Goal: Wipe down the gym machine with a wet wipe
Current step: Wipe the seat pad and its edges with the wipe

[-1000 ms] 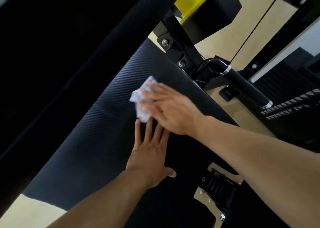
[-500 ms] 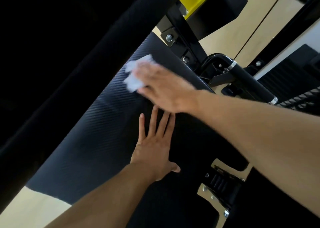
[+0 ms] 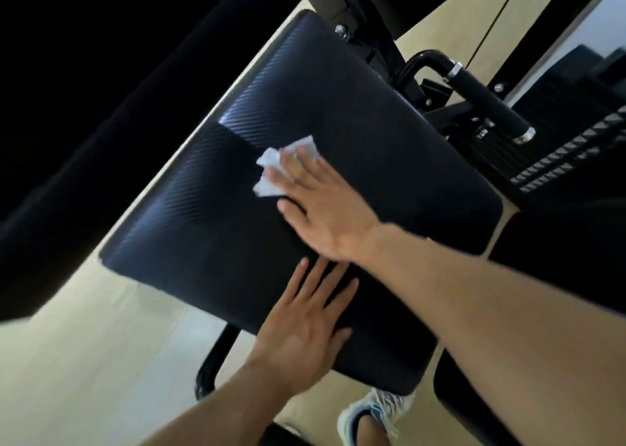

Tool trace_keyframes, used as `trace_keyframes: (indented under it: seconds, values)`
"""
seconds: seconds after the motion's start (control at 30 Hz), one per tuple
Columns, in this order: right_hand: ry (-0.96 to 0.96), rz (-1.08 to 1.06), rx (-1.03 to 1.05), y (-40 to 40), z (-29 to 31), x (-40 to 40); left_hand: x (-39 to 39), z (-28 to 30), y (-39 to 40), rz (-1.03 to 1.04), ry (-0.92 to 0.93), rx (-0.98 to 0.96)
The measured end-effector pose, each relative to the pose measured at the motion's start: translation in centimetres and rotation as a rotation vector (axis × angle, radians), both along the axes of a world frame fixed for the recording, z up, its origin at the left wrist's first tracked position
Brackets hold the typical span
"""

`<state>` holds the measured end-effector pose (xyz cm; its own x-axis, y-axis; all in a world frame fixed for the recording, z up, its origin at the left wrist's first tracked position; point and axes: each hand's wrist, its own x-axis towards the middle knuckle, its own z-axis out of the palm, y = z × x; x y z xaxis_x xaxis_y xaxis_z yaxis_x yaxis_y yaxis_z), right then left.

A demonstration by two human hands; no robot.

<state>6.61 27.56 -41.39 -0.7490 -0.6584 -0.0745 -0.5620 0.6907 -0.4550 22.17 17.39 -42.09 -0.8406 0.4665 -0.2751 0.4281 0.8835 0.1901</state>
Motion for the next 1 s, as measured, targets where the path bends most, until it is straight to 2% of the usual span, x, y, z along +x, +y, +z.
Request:
trace_keyframes:
  seconds: [0.17,0.3,0.4,0.5,0.6,0.7,0.8,0.87,0.93,1.0]
  values:
    - [-0.03,-0.079,-0.001,-2.0,-1.4,12.2,10.2,-0.8,-6.3,-0.069,0.015,0.154]
    - [-0.081,-0.353,-0.019,-0.9,-3.2,19.6,12.3,-0.4,-8.4,0.046,0.109,0.279]
    - [-0.176,-0.632,0.026,0.2,-4.4,23.4,9.7,0.4,-8.9,0.163,0.21,0.219]
    - [-0.24,-0.945,0.015,0.7,-4.9,26.1,7.4,0.6,-8.5,0.191,0.202,0.071]
    - [-0.234,-1.088,-0.044,0.0,-5.1,27.5,7.5,0.1,-7.9,0.204,0.178,0.015]
    - [-0.287,-1.023,-0.157,-2.4,-4.4,27.2,7.7,-0.2,-8.0,0.203,0.215,0.042]
    - [-0.18,-0.668,-0.13,-4.6,-3.7,26.0,7.8,-0.2,-7.9,0.197,0.257,0.08]
    - [-0.119,-0.536,-0.055,-4.0,-3.9,25.6,7.8,-0.2,-7.7,0.192,0.276,0.091]
    - [-0.106,-0.565,0.03,-1.9,-4.9,26.3,7.9,-0.3,-7.7,0.187,0.284,0.094]
    - [-0.163,-0.682,0.079,0.3,-5.5,27.6,8.0,-0.3,-7.8,0.185,0.286,0.095]
